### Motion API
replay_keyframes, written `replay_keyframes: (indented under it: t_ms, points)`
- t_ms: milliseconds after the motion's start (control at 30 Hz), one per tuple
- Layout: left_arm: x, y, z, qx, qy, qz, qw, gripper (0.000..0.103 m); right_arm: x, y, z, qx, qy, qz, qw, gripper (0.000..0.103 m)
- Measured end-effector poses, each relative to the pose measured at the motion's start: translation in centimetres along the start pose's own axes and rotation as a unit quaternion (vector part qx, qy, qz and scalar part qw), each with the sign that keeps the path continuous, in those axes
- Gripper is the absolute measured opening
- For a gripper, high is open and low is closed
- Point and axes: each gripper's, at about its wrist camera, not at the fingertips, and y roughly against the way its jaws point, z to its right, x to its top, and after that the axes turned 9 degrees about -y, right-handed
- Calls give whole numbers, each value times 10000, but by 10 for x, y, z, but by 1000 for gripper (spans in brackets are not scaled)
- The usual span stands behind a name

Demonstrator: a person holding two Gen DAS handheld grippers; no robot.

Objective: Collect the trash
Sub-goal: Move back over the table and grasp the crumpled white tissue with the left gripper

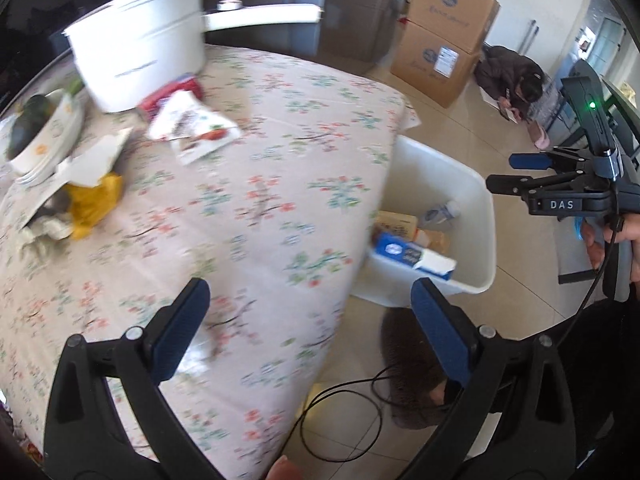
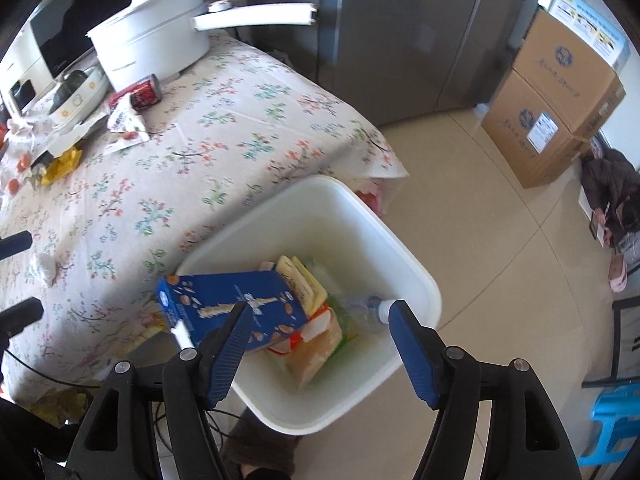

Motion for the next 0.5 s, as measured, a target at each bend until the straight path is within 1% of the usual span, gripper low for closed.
replay_keyframes:
  t_ms: [100,167,267,367,400,467,500]
  points:
    - [-16,10,-23,220,197,-19,9996,100,2,1,-19,22,180,69,9998,77]
    - [-27,13,-38,341,355,-38,9988,100,3,-1,-32,7,311,75,9995,78]
    - [-46,16,-60,414,614,-23,9972,100,4,-3,-48,18,437,46,9990,78]
    - [-67,14,-79,305,979,78,9947,100,5,-8,-59,44,501,-1,9987,78]
    - [-73,10,-84,150,1182,16,9929,98,5,-9,-63,46,523,-23,9986,78]
    - [-78,1,-89,-159,1440,-83,9894,87,6,-12,-72,49,595,-62,9982,79]
    - [-80,-2,-89,-169,1447,-95,9893,86,6,-12,-75,46,637,-72,9979,79]
